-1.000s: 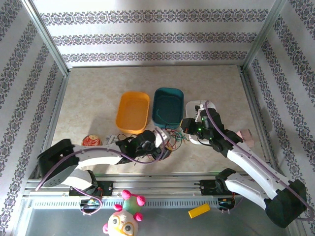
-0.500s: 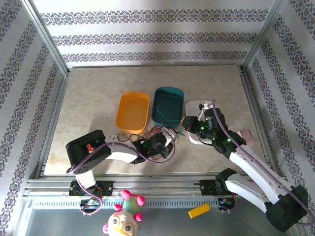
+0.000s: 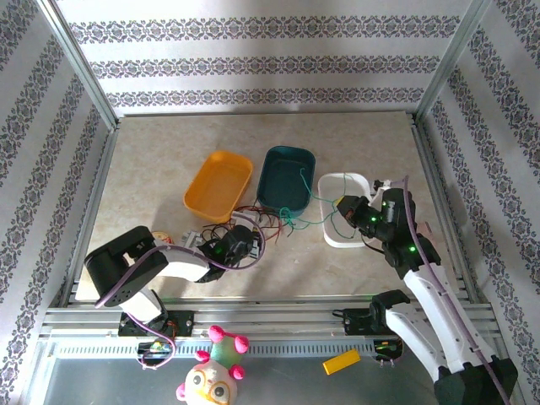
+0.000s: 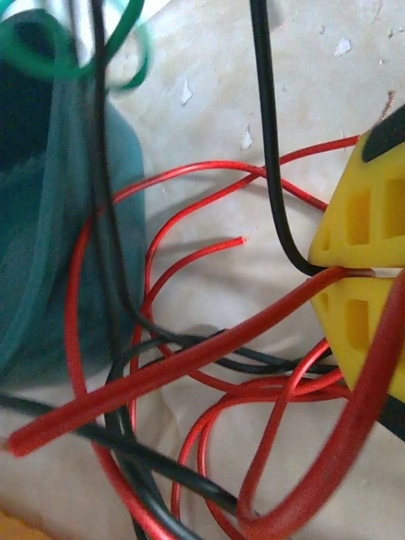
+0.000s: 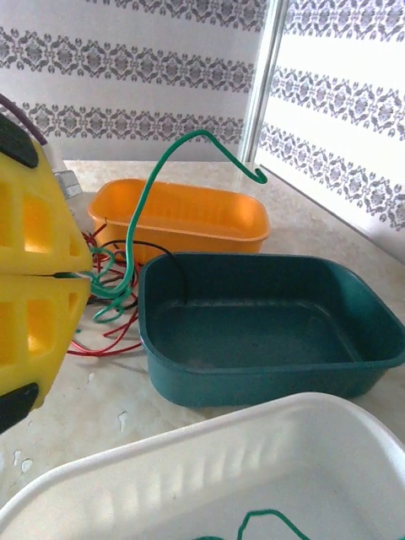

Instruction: Untangle the cables

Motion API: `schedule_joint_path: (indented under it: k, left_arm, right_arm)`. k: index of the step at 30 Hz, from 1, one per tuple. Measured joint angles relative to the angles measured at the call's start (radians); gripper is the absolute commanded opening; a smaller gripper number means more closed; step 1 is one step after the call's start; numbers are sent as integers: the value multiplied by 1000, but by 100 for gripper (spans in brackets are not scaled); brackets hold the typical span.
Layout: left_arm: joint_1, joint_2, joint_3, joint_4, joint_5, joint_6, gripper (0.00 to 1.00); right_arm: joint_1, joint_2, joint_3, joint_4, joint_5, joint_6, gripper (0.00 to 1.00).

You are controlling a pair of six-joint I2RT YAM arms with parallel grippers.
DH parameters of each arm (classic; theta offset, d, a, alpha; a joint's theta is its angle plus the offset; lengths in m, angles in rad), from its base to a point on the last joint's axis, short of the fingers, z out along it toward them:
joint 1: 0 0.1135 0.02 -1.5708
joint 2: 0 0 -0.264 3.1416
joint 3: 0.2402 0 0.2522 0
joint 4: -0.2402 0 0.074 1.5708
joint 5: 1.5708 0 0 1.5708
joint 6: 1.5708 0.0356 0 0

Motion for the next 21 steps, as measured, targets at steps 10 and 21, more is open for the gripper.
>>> schedule_joint_path:
  k: [10,21]
  left_arm:
    - [13,-23,-20,-4,-24,-33,0]
    - [31,-68,-49,-21,42,7,33]
  right_arm:
    - [-137,-8,5,-37,-79,-1,0]
    - [-159,-8,16,-35,-136,17,0]
